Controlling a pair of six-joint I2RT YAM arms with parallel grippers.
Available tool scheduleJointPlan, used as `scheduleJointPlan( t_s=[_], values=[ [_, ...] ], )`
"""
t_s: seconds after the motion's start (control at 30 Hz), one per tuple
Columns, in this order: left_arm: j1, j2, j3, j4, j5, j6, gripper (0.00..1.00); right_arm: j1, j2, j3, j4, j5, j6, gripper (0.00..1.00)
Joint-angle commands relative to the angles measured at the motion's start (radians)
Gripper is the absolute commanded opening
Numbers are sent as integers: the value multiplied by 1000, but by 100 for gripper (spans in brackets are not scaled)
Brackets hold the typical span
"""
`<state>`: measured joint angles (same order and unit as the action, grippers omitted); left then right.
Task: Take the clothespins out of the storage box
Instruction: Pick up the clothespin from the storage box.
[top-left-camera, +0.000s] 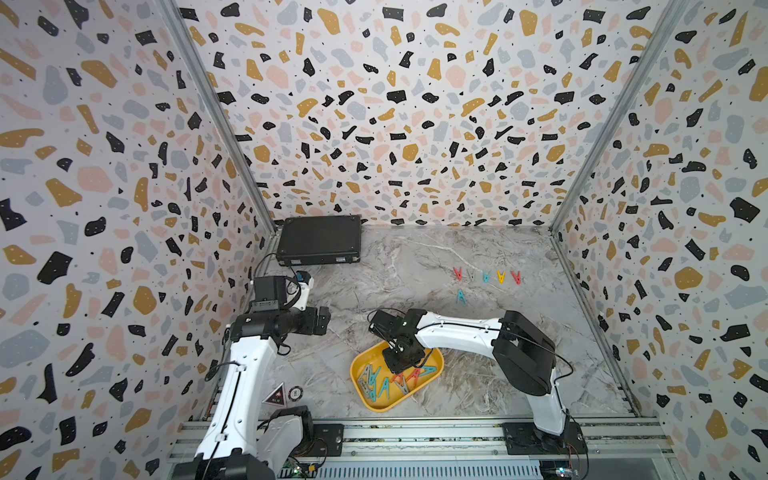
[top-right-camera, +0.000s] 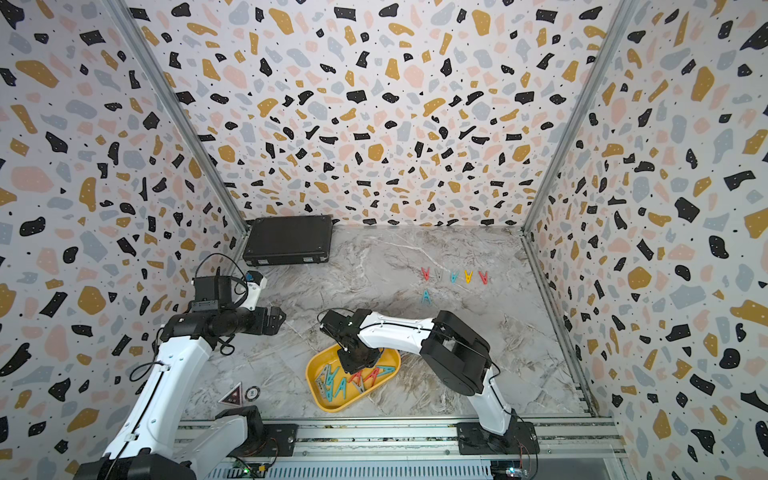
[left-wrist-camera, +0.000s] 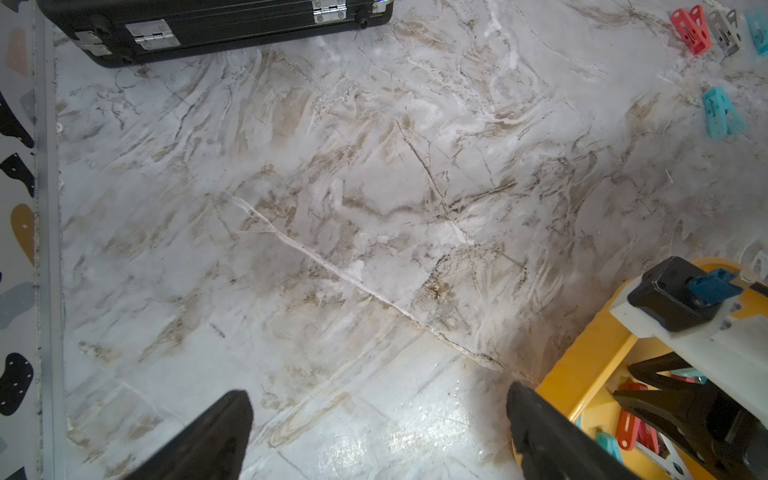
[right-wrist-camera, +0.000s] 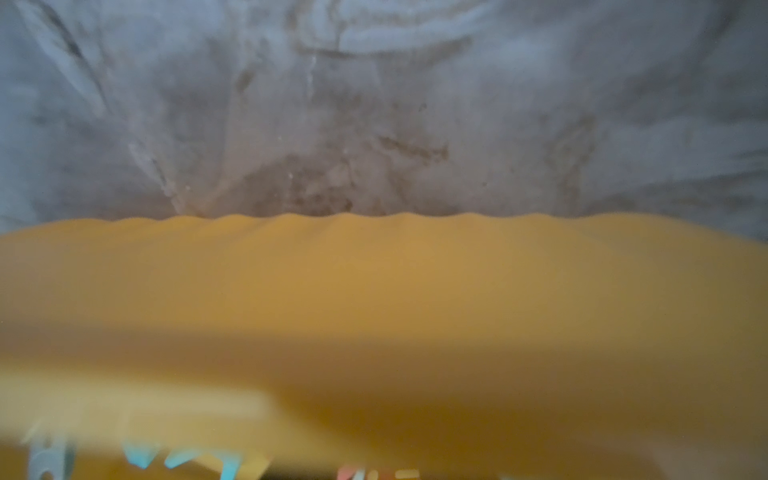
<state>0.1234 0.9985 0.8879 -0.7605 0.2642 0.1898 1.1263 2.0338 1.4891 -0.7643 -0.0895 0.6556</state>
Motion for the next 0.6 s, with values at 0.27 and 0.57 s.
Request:
scheduleJointPlan(
  t_s=[0.27,0.57],
  values=[
    [8,-20,-1,7,12,3,100,13,-23,39,-24,16,-20,22],
    [10,-24,0,9,15,4,100,13,-72,62,-32,24,-33,43]
  ],
)
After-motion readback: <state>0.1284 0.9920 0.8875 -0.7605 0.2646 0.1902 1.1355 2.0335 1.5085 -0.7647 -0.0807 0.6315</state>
